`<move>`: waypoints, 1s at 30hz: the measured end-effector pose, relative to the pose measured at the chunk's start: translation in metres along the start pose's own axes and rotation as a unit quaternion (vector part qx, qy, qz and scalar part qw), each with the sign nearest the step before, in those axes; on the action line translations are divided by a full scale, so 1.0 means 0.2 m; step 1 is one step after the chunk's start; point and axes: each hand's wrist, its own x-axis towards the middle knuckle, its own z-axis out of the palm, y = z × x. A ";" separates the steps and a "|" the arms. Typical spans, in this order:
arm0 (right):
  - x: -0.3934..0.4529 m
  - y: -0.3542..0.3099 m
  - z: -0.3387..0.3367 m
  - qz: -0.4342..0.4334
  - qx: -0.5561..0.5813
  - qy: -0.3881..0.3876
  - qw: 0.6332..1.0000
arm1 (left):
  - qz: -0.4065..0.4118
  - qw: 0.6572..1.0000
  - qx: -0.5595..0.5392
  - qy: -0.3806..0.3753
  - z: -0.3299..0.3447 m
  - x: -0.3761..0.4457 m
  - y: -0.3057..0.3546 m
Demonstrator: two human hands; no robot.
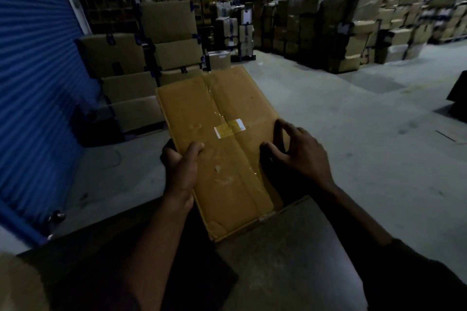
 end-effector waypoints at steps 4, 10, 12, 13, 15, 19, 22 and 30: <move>0.31 0.40 -0.08 0.016 -0.025 -0.001 1.000 | -0.016 1.000 0.002 -0.014 0.50 0.13 -0.06; 0.73 0.90 -0.06 0.025 -0.033 -0.031 0.999 | -0.052 0.998 0.030 -0.014 1.04 0.35 -0.20; 0.84 1.02 -0.02 0.024 -0.037 -0.040 0.998 | -0.057 0.998 0.041 -0.006 1.16 0.43 -0.24; 0.89 1.06 0.01 0.023 -0.038 -0.046 0.998 | -0.062 0.997 0.049 -0.004 1.20 0.47 -0.25; 0.99 1.14 0.05 0.028 -0.035 -0.054 0.998 | -0.075 0.995 0.059 0.000 1.29 0.56 -0.28; 1.15 1.23 0.14 0.028 -0.041 -0.072 0.996 | -0.078 0.994 0.078 -0.005 1.41 0.68 -0.33; 1.20 1.24 0.22 0.013 -0.064 -0.106 0.992 | -0.066 0.991 0.114 0.007 1.42 0.75 -0.43; 1.26 1.15 0.35 -0.143 -0.091 -0.111 0.979 | -0.027 0.962 0.268 0.038 1.45 0.86 -0.46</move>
